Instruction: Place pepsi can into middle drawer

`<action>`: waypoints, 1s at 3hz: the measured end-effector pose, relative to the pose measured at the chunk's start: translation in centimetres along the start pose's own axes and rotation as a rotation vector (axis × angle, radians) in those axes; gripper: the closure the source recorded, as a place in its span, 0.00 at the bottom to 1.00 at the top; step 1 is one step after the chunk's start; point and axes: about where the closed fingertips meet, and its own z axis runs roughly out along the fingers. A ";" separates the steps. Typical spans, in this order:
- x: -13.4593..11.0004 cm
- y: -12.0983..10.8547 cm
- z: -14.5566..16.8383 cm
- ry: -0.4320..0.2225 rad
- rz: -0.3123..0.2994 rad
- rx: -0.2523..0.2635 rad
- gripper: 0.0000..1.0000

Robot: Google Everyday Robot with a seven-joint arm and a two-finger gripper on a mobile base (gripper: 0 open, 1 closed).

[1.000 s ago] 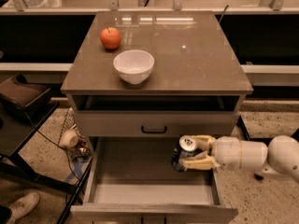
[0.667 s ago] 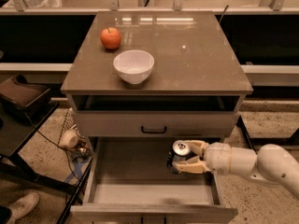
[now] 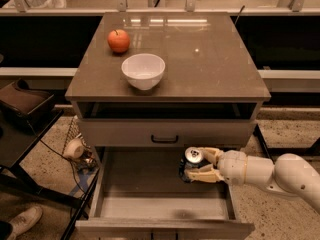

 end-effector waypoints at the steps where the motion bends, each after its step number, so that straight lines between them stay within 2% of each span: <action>1: 2.2 0.7 2.8 -0.037 -0.003 -0.046 1.00; 2: 7.1 2.5 9.0 -0.080 -0.035 -0.138 1.00; 3: 9.8 3.2 12.5 -0.088 -0.052 -0.182 1.00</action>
Offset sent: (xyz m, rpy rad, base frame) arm 0.0068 0.1129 -0.1490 0.1056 -0.0592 0.2344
